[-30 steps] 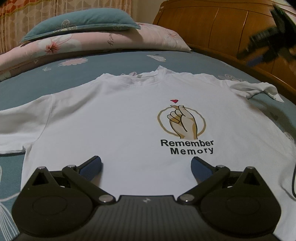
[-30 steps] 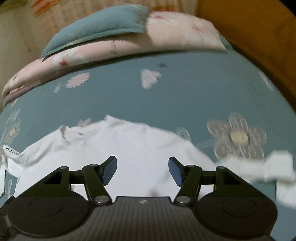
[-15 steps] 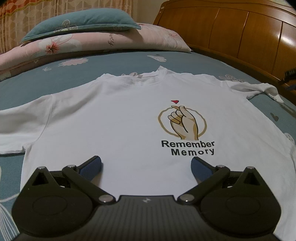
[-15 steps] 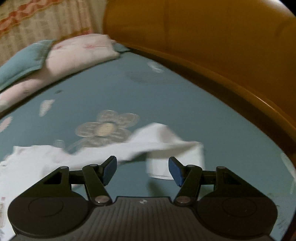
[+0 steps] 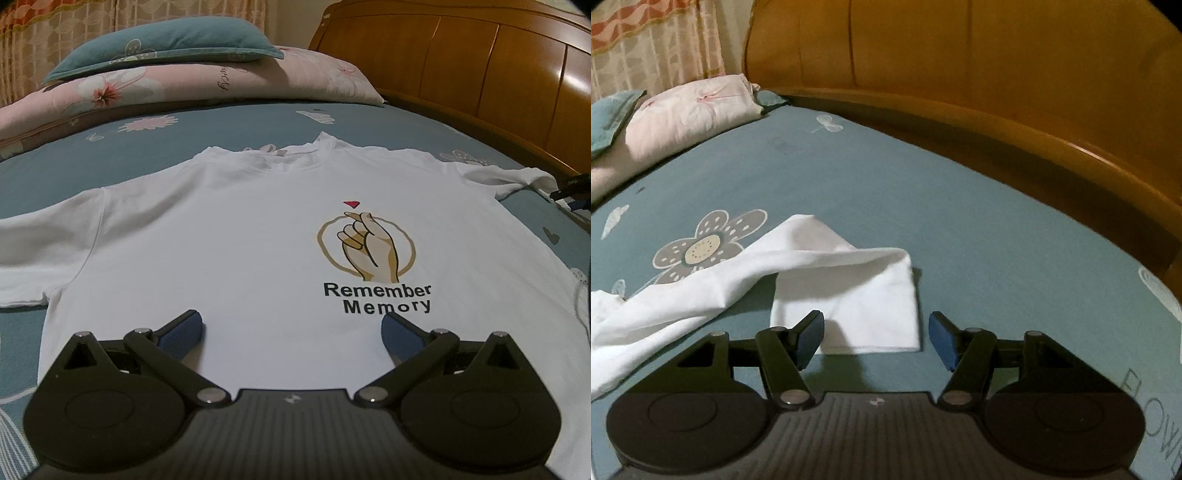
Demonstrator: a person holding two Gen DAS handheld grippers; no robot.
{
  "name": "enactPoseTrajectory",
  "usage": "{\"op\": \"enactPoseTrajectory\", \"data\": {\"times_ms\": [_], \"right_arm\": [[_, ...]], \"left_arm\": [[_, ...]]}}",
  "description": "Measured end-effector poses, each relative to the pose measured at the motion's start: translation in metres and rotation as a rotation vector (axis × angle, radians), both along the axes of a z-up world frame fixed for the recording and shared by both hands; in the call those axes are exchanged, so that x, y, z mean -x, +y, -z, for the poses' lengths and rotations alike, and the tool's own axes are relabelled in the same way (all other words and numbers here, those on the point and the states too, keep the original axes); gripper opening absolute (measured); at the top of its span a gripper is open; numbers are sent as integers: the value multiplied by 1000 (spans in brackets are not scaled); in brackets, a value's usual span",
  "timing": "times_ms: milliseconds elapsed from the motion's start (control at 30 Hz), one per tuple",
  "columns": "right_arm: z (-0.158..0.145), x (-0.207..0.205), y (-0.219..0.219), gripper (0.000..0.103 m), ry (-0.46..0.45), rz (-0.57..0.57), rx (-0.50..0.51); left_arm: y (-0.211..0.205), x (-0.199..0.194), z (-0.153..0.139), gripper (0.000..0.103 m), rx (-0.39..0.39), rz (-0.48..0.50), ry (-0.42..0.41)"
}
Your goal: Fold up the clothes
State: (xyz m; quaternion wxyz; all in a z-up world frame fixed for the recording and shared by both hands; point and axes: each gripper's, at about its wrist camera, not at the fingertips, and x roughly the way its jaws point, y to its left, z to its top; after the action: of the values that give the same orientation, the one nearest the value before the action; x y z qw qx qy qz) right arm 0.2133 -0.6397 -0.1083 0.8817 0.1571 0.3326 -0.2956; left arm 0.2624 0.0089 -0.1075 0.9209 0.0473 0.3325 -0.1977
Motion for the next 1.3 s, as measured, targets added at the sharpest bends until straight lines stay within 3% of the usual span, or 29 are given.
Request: {"op": "enactPoseTrajectory", "data": {"times_ms": [67,100,133,833,1100,1300], "right_arm": [[-2,-5,7,39,23,-11,38],[-4,-6,8,14,29,-19,42],[-8,-5,8,7,29,-27,34],[-140,47,18,6,-59,-50,189],[-129,17,-33,6,17,77,90],[-94,-13,-67,8,95,130,51]], "left_arm": [[0,0,0,102,0,0,0],[0,0,0,102,0,0,0],[0,0,0,102,2,0,0],[1,0,-1,102,7,-2,1],[1,0,-1,102,9,-2,1],[1,0,-1,102,9,-2,1]]}}
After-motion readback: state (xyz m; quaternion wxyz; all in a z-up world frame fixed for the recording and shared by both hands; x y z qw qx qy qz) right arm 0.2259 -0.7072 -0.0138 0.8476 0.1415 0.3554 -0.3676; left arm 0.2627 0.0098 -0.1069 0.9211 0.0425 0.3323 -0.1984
